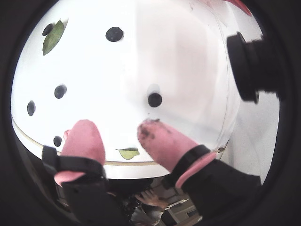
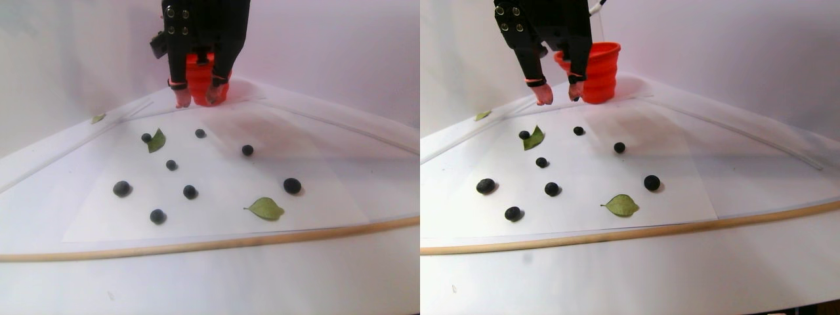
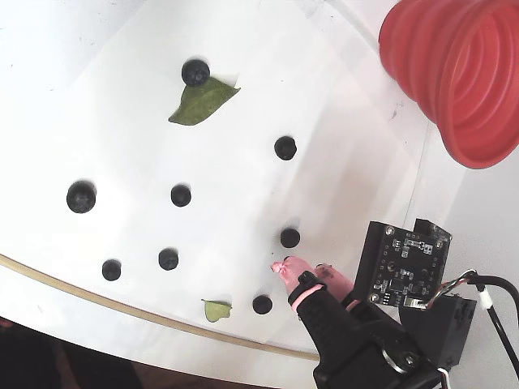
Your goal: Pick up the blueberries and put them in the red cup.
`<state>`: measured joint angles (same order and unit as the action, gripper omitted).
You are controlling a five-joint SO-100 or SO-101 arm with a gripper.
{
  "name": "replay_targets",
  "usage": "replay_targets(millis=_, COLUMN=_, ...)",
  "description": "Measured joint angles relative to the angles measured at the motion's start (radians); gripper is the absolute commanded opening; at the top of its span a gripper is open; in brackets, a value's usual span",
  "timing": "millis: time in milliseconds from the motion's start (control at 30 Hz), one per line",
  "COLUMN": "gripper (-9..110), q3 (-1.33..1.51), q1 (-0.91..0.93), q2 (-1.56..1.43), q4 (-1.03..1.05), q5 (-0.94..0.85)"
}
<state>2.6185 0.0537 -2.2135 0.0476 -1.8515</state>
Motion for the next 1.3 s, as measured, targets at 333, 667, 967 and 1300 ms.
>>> replay_targets(millis=333, gripper=17, q3=-0.002, q1=0.000, q2=0.156, q4=-0.175, q5=-0.023)
replay_targets(millis=667, gripper=17, q3=-0.017, q1=0.000, q2=0.275, q4=-0.318, q5=-0.014)
replay_targets(millis=967, gripper=18, q3=-0.051, q1=0.000, q2=0.374, q4=-0.419, q5=0.023)
replay_targets(millis=1300, gripper=20, q3=-0.106, q1=0.000, q2=0.491, q4=-0.518, q5=0.038)
